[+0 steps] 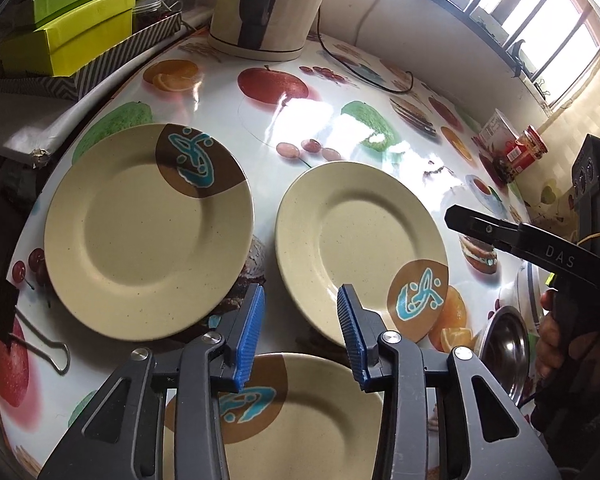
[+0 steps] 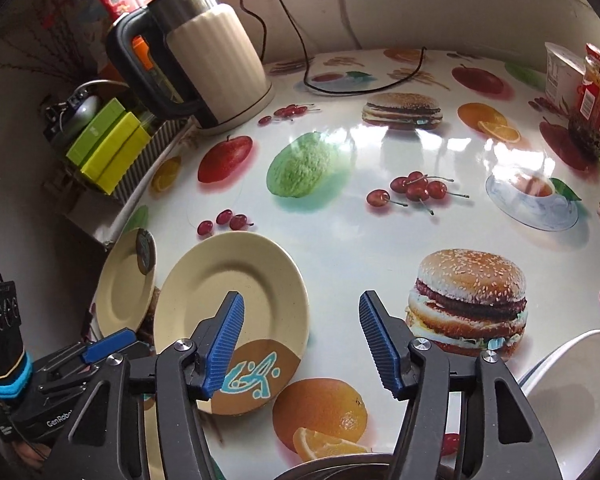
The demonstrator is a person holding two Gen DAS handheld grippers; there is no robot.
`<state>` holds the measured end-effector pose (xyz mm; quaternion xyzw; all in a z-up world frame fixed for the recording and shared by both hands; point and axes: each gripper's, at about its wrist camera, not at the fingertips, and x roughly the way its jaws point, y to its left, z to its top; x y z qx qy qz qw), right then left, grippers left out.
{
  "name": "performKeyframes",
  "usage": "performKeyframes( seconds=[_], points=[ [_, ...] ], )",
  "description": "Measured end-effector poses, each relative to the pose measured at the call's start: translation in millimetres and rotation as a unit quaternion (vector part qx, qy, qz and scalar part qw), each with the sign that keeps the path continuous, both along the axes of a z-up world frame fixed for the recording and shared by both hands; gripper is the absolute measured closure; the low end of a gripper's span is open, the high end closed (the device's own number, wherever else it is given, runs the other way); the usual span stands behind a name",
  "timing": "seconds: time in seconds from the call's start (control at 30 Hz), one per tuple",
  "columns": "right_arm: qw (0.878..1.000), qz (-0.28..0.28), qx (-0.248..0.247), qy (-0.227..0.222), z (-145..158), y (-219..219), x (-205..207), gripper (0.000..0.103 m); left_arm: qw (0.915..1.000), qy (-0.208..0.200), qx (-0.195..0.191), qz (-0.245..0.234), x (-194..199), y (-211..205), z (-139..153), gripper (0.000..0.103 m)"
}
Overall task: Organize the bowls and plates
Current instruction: 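Grasp a cream plate rim with the right gripper while the left gripper grasps another plate, then lift and tilt the held plates upright with both grippers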
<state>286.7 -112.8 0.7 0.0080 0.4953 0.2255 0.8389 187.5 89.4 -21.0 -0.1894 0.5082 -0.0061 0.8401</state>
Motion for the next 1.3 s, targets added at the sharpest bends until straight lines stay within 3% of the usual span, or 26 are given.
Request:
performKeyframes(
  seconds=[0.2, 0.73, 1.3],
  points=[
    [0.999, 0.005, 0.010, 0.046, -16.8, 6.7, 11.2, 0.062, 0.9999, 0.008, -0.010, 0.005, 5.5, 2.5, -6.9, 0.067],
    [0.995, 0.001, 0.026, 0.095, -36.4, 6.9, 16.5, 0.084, 0.9993, 0.016, -0.034, 0.009, 14.1, 2.6, -15.6, 0.078],
    [0.994, 0.003, 0.039, 0.097, -38.4, 6.3, 16.5, 0.087, 0.9997, 0.008, -0.022, 0.012, 15.5, 2.6, -12.9, 0.079]
  ],
)
